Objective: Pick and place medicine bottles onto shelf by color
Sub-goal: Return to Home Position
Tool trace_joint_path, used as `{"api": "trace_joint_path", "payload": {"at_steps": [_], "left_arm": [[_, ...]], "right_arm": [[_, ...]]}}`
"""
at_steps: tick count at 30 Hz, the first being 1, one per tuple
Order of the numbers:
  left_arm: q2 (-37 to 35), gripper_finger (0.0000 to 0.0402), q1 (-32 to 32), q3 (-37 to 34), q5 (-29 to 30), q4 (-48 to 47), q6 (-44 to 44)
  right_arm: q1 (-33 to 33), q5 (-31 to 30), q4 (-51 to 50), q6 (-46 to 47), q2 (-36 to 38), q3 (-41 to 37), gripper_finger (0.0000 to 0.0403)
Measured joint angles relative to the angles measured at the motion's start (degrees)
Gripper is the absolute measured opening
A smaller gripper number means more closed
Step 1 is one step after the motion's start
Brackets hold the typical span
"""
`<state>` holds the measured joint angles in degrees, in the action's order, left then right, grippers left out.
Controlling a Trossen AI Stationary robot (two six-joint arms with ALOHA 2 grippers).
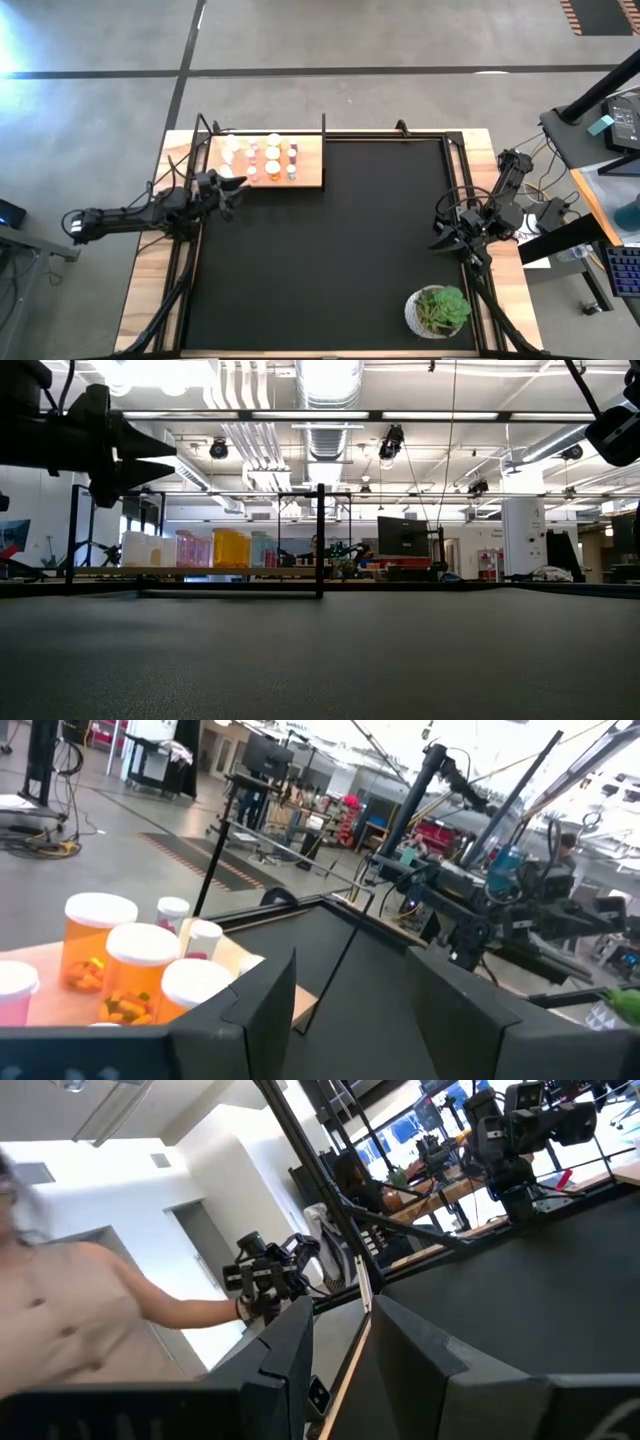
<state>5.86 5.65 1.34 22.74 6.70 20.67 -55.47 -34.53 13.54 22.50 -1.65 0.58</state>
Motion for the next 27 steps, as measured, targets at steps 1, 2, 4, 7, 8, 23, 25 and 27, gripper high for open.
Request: {"api": "trace_joint_path", "payload": {"at_steps": [1, 2, 4, 7, 8, 23, 25, 27], "left_arm": [[0.3, 0.0173, 0.0, 0.0, 0.0, 0.0, 0.0], [0.6, 0.0173, 0.0, 0.0, 0.0, 0.0, 0.0], [1.2, 0.0173, 0.0, 0.0, 0.0, 0.0, 0.0], [2.1, 0.0173, 0.0, 0.0, 0.0, 0.1, 0.0], [2.4, 0.0173, 0.0, 0.0, 0.0, 0.1, 0.0], [6.2, 0.0173, 0.0, 0.0, 0.0, 0.2, 0.0], [6.7, 0.0173, 0.0, 0.0, 0.0, 0.2, 0.0], [7.1, 0.0173, 0.0, 0.0, 0.0, 0.0, 0.0]], "right_arm": [[0.0, 0.0, 0.0, 0.0, 0.0, 0.0, 0.0098], [0.0, 0.0, 0.0, 0.0, 0.0, 0.0, 0.0098], [0.0, 0.0, 0.0, 0.0, 0.0, 0.0, 0.0098], [0.0, 0.0, 0.0, 0.0, 0.0, 0.0, 0.0098], [0.0, 0.0, 0.0, 0.0, 0.0, 0.0, 0.0098], [0.0, 0.0, 0.0, 0.0, 0.0, 0.0, 0.0098], [0.0, 0.0, 0.0, 0.0, 0.0, 0.0, 0.0098], [0.0, 0.0, 0.0, 0.0, 0.0, 0.0, 0.0098]]}}
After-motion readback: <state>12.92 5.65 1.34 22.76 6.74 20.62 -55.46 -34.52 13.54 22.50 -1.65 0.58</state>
